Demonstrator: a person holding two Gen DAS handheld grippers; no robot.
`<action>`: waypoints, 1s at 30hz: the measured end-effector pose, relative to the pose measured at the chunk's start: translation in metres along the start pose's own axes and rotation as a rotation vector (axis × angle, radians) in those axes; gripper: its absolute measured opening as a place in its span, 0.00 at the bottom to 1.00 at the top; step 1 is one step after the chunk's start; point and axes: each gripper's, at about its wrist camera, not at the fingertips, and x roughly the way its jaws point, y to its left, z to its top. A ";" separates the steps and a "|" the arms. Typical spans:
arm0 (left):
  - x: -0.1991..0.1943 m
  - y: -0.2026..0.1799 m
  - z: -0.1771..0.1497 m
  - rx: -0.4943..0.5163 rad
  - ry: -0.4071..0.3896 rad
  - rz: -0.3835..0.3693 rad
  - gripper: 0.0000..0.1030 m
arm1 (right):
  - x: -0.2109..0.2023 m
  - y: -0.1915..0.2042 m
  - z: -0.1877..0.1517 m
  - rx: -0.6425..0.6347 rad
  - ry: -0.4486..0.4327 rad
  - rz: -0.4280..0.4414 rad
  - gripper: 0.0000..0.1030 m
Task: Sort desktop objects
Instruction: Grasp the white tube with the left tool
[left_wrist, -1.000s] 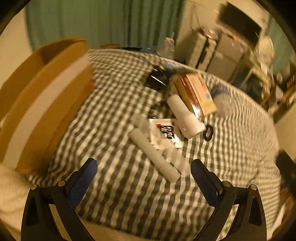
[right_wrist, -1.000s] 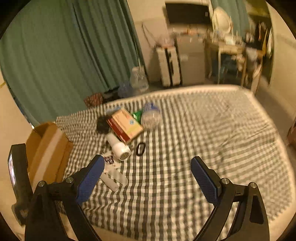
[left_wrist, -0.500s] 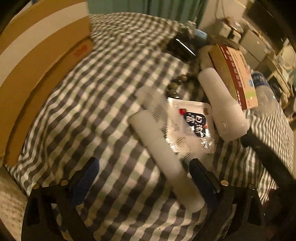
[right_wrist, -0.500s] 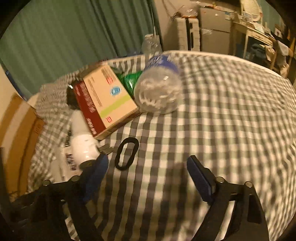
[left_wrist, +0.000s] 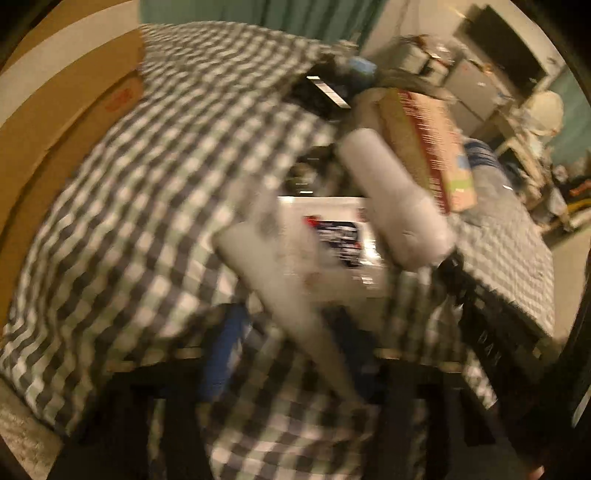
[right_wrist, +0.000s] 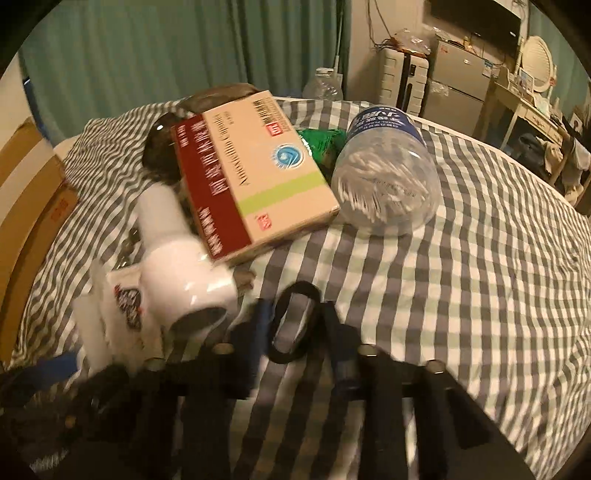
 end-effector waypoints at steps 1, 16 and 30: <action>0.000 0.000 0.000 0.003 0.003 -0.014 0.26 | -0.004 -0.002 -0.005 0.006 0.014 0.004 0.04; -0.054 -0.017 -0.019 0.122 -0.113 -0.086 0.10 | -0.099 -0.047 -0.063 0.187 0.016 0.074 0.04; -0.125 -0.037 0.004 0.189 -0.274 -0.135 0.10 | -0.140 -0.049 -0.068 0.197 -0.050 0.082 0.04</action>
